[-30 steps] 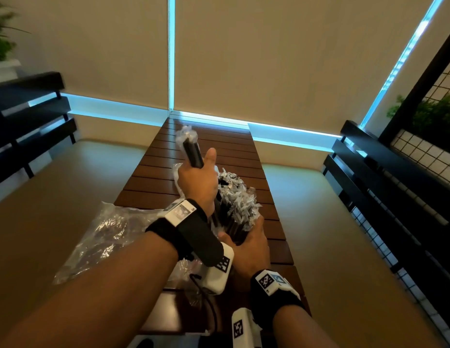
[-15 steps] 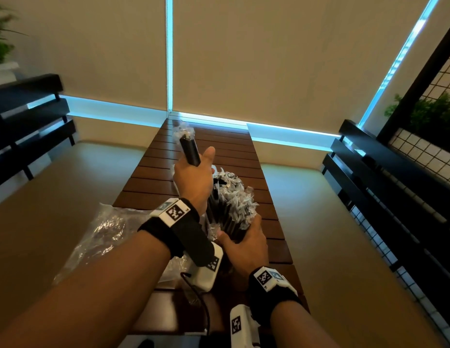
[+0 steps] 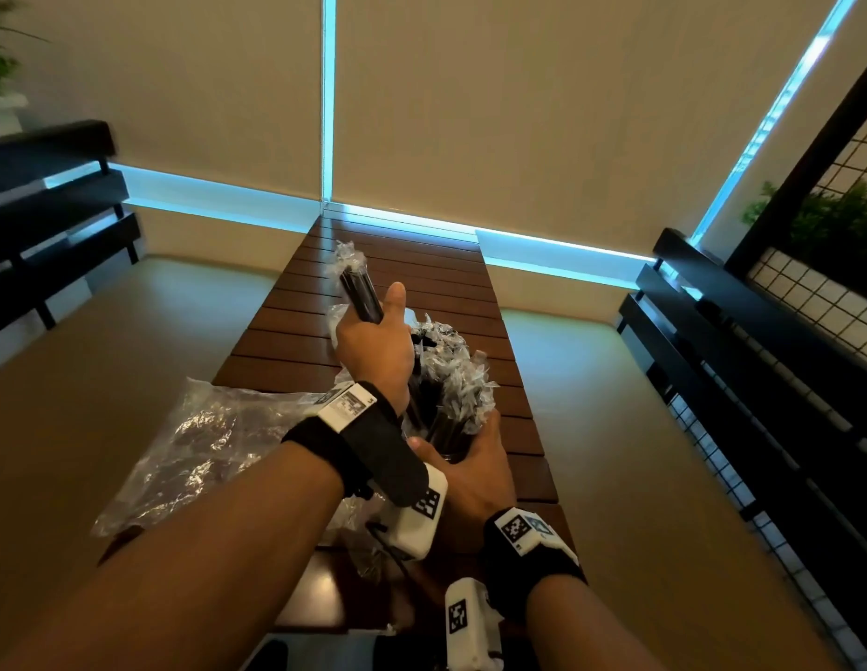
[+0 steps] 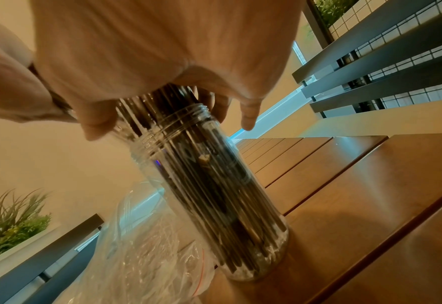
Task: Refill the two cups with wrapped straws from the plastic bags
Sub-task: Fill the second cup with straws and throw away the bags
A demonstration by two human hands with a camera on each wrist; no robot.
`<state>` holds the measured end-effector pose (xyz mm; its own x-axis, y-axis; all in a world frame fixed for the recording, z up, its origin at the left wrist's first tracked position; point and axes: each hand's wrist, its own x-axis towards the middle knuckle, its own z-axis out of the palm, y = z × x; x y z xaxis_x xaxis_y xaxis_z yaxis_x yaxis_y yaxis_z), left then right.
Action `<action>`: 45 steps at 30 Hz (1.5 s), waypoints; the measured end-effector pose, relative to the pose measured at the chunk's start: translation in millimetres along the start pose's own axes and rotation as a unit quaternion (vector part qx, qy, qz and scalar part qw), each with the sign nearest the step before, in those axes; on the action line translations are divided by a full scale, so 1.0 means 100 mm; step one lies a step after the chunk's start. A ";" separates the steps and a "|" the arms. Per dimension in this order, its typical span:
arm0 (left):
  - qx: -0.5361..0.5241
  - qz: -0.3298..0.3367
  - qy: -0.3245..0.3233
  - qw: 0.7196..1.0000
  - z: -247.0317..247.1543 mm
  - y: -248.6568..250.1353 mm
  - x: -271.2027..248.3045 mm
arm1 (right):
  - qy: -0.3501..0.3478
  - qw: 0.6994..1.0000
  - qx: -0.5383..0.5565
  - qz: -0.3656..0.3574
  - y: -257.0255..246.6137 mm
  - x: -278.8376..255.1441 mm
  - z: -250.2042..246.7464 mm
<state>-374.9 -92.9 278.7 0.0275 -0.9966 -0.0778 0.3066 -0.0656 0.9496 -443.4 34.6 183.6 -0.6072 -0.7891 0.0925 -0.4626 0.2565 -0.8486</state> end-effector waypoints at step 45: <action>0.576 0.406 -0.384 0.596 -0.17 -0.24 -0.34 | -0.032 0.999 0.002 0.005 0.07 0.16 -0.05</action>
<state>-367.0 -56.3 253.0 -0.8579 -0.4224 0.2925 -0.3800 0.9048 0.1919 -459.9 26.8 182.0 -0.5696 -0.8204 0.0506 -0.4532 0.2622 -0.8520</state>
